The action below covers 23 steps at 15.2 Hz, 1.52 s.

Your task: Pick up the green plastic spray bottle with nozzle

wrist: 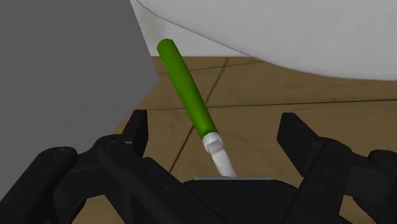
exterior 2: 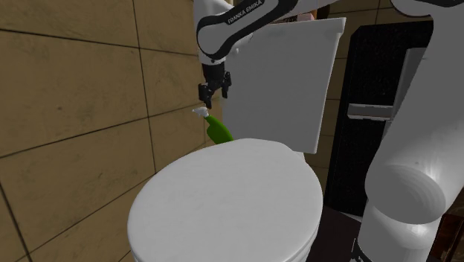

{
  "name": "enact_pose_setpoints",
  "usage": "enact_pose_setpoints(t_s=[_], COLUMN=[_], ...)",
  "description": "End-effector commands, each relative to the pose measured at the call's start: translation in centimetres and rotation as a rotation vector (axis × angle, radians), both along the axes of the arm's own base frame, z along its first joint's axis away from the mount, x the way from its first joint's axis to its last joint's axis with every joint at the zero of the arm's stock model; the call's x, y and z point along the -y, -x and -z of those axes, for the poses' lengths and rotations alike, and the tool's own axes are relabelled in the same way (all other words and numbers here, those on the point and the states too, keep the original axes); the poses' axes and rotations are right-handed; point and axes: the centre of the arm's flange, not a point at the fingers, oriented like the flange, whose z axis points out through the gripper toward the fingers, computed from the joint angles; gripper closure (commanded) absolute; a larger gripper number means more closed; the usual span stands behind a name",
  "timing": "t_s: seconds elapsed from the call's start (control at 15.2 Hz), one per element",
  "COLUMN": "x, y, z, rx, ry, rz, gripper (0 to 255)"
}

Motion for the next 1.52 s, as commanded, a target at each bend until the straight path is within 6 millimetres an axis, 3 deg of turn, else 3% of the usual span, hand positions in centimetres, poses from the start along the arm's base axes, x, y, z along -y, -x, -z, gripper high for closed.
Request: enact_pose_setpoints(t_s=[0.0,0.2,0.79,0.86,1.45], x=[-0.8,-1.6,-1.6,-1.6,-1.6], y=[-2.2,-4.9,-4.9,-4.8,-4.9], z=[0.2,0.3,4.3,4.3,4.3], rx=[0.029,0.063,0.063,0.063,0.063], ry=[0.031,0.068,0.068,0.068,0.068], rz=[-0.02,-0.043,-0.043,-0.043,-0.043], gripper=[0,0,0,255,255])
